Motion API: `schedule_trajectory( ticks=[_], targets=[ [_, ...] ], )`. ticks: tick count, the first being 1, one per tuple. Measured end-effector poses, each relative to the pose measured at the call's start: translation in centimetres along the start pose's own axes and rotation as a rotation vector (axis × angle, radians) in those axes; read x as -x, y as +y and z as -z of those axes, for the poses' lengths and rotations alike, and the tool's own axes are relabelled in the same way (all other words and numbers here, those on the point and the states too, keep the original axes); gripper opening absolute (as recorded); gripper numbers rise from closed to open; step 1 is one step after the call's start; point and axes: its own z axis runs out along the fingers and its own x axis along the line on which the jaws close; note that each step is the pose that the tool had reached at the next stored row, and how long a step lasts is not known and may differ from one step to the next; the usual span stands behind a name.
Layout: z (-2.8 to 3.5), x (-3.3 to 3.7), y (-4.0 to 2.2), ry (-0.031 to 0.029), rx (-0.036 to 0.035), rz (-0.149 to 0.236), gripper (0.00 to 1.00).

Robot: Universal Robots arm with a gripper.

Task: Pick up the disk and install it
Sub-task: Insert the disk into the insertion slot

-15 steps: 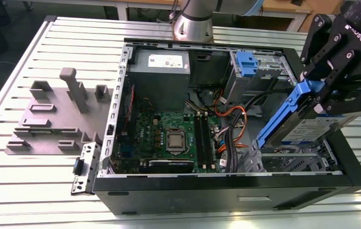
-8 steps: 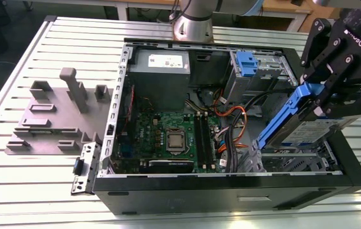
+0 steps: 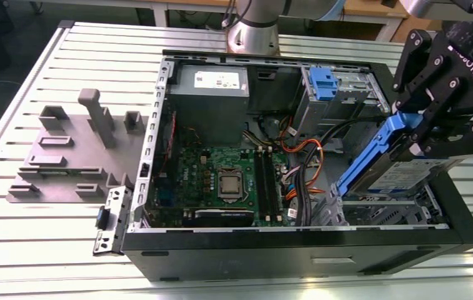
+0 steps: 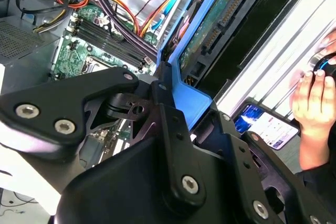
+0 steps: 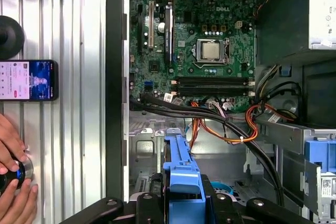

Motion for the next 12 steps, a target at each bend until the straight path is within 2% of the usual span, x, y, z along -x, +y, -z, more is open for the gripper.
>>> schedule_trajectory(
  ticks=[12],
  targets=[
    [-0.87, -0.05, -0.14, -0.0001, 0.0, 0.0, 0.36]
  ],
)
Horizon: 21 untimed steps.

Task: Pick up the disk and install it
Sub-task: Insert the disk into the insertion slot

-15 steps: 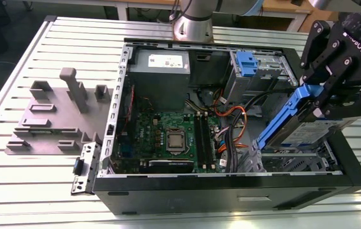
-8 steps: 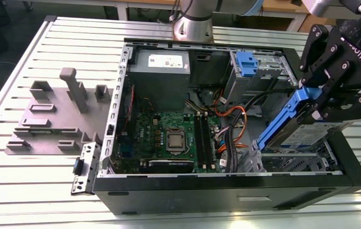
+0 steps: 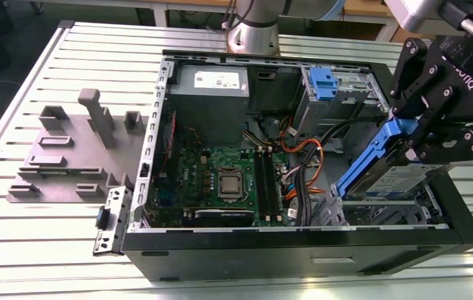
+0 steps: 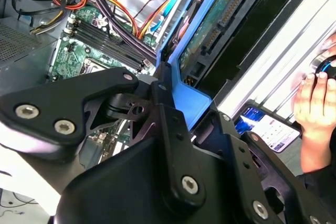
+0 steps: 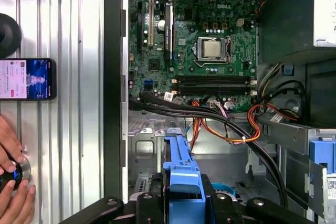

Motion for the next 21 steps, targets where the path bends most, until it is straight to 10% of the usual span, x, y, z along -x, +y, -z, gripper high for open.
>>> schedule_trajectory(
  ticks=[21],
  targets=[
    [-0.56, -0.06, -0.04, 0.0001, 0.0, 0.0, 0.36]
  ],
)
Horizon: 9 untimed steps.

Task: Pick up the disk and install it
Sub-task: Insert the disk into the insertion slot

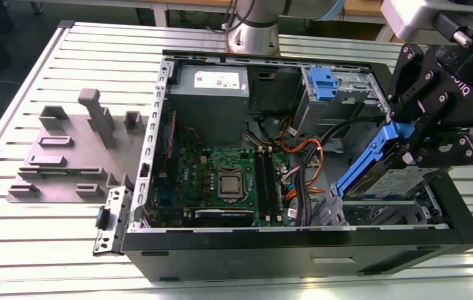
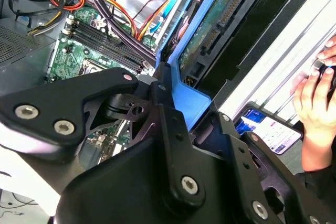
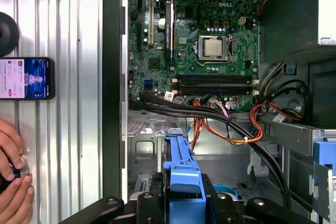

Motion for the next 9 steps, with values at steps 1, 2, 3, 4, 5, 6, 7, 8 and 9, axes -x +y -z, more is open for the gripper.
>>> schedule_trajectory(
  ticks=[1, 2, 3, 4, 5, 6, 7, 8, 9],
  targets=[
    [0.0, 0.0, 0.0, 0.0, -0.0002, 0.0, 0.38],
    [0.0, 0.0, 0.0, 0.0001, -0.0001, 0.0, 0.38],
    [0.0, 0.0, 0.0, 0.0002, 0.0, 0.0, 0.43],
    [0.0, 0.0, 0.0, 0.0, 0.0, 0.0, 0.43],
    [-0.01, 0.0, 0.0, 0.0001, 0.0, 0.0, 0.43],
    [-0.02, 0.0, 0.0, -0.0001, 0.0, 0.0, 0.5],
    [-0.05, 0.0, 0.0, -0.0001, 0.0, 0.0, 0.5],
    [-0.13, 0.0, 0.0, -0.0003, 0.0, 0.0, 0.5],
    [-0.26, -0.01, 0.0, -0.0002, 0.0, 0.0, 0.5]
  ],
)
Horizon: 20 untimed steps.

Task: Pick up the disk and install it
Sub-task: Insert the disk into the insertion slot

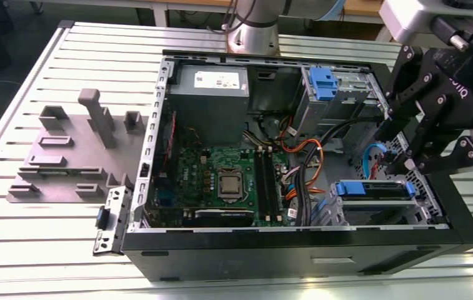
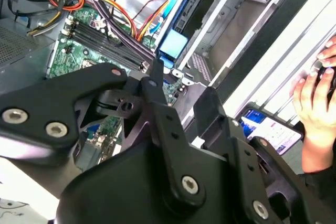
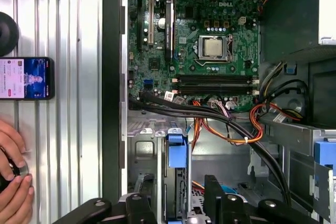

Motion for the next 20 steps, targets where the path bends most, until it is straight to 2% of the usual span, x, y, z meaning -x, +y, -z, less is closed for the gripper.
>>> schedule_trajectory(
  ticks=[7, 8, 9, 12, 13, 15, 20],
  targets=[
    [-1.28, -0.05, 0.01, 0.0002, 0.0, 0.0, 0.49],
    [-1.46, -0.06, 0.01, 0.0002, 0.0, 0.0, 0.42],
    [-1.64, -0.07, 0.01, 0.0001, 0.0001, 0.0, 0.42],
    [-2.18, -0.09, 0.02, 0.0, 0.0003, 0.0, 0.25],
    [-2.36, -0.1, 0.02, 0.0002, 0.0005, 0.0, 0.25],
    [-2.72, -0.11, 0.02, 0.0003, 0.0006, 0.0, 0.13],
    [-3.64, -0.15, 0.03, 0.0002, 0.0007, 0.0, 0.11]
  ],
)
